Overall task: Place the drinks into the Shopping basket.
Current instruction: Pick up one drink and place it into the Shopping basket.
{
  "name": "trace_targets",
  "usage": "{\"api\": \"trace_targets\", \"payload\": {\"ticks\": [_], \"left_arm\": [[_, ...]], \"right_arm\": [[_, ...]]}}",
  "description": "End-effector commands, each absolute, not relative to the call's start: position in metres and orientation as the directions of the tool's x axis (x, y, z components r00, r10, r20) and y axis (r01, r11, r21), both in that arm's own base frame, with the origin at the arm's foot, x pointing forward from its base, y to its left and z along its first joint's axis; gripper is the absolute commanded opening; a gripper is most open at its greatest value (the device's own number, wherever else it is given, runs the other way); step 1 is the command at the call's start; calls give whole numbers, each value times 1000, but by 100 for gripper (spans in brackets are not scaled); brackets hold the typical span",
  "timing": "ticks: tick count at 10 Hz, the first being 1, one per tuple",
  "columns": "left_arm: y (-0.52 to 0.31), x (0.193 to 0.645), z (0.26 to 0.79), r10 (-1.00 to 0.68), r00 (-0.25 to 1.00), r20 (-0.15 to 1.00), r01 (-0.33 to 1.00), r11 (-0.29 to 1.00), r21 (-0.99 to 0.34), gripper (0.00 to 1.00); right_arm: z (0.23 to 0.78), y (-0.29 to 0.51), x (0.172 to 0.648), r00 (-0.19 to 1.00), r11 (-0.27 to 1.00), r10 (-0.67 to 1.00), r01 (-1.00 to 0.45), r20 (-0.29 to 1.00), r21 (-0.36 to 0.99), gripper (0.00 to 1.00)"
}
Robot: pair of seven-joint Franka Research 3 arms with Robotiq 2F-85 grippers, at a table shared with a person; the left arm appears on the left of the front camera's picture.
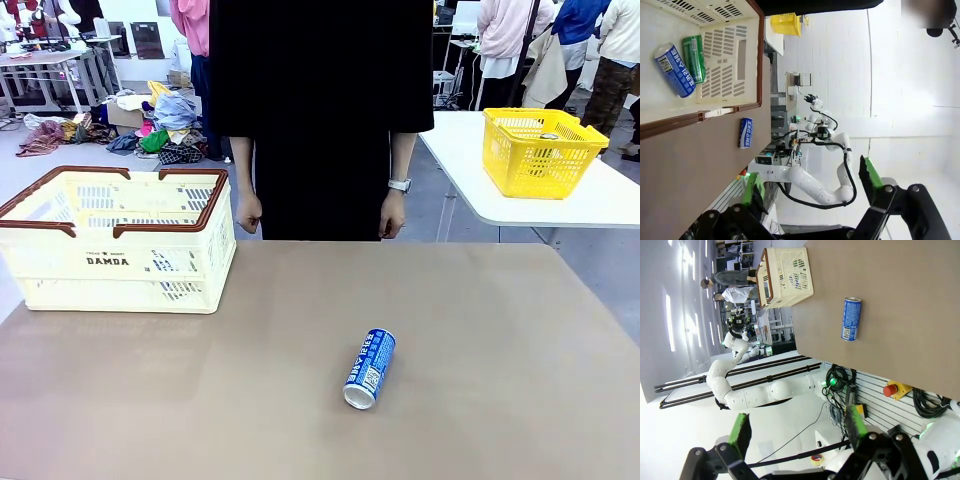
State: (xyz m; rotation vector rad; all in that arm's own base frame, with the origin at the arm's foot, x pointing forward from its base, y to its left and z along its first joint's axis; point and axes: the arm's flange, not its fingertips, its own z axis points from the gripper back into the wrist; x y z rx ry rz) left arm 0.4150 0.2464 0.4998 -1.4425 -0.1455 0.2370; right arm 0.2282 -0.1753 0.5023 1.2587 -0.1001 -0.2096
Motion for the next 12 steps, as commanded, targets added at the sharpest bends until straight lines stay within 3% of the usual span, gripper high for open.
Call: {"api": "trace_targets", "payload": {"ticks": [1,6,7,10,12], "left_arm": [[242,413,502,263,964,-49,-77,100,-992,100],[246,415,499,248,968,-45,-74,110,-991,100],[226,402,511,285,955,-88,-118,89,-989,100],[65,382,561,47,998,-41,-56,380,-923,100],[-61,360,556,-129,990,-60,29,594,-804,100]], "right_arm": [[503,-178,226,980,305,-199,88,-27,948,100],[503,-178,226,980,305,-199,88,-27,948,100],[503,-178,226,980,305,-199,88,-27,948,100],[503,-178,226,980,305,-199,88,-27,948,100],[503,-178,226,980,305,-199,88,-27,948,100]]}}
